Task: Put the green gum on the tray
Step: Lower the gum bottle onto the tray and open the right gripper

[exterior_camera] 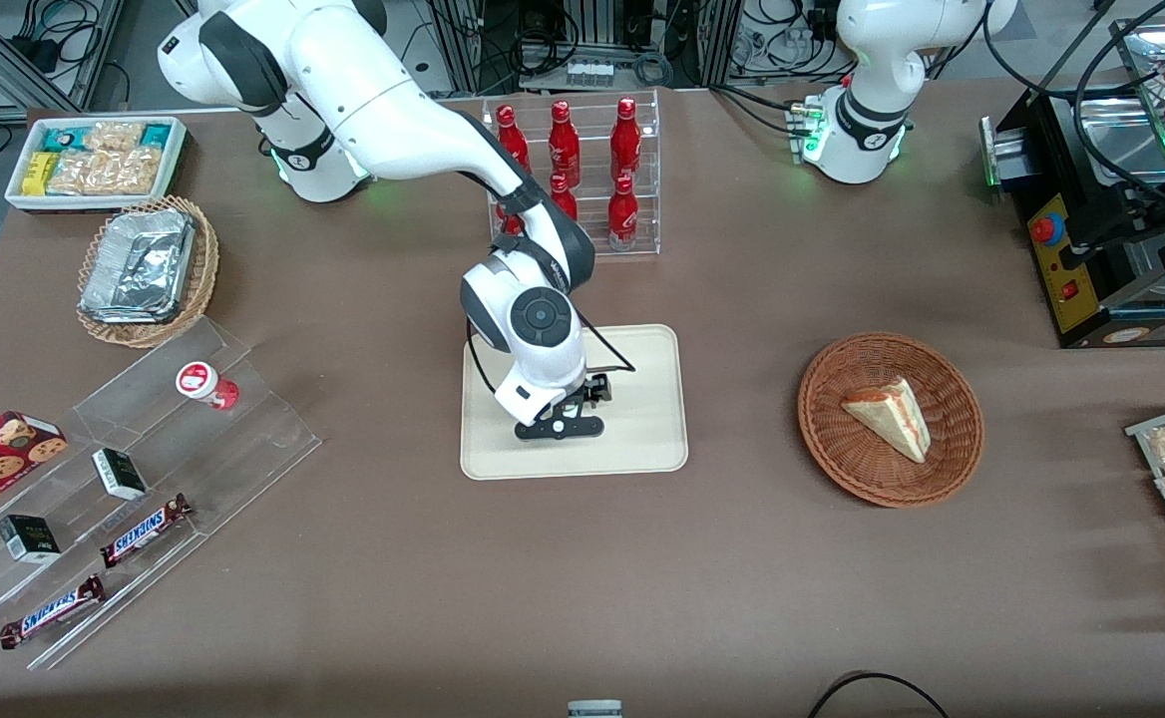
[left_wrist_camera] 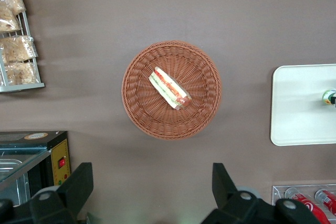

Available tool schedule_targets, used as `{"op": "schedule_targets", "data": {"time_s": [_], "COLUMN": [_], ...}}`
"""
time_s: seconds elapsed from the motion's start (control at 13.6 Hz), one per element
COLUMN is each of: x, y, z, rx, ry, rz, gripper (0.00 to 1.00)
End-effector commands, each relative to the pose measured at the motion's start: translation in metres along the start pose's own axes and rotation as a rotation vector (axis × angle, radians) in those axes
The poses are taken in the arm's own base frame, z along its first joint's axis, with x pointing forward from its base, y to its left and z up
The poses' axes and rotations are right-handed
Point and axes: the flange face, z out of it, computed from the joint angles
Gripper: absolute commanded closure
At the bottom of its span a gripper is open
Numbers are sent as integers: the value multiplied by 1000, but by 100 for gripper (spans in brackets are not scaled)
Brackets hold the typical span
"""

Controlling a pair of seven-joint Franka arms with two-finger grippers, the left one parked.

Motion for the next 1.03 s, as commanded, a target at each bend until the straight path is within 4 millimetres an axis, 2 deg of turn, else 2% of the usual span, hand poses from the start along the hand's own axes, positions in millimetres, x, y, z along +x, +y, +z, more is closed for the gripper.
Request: {"op": "schedule_targets", "data": {"time_s": [0.0,0.44,0.59,0.66,0.95], "x": [7,7,6,6,-4], "y": [-7,-7,-4,0,21], "z": [-6,-30,-47,-57,-123], "rx": [22,32,28,23,-10], "ry": [17,26,18,7,-81], "rz": [-19,-59,-101,-124,-207], "gripper": [0,0,0,0,0]}}
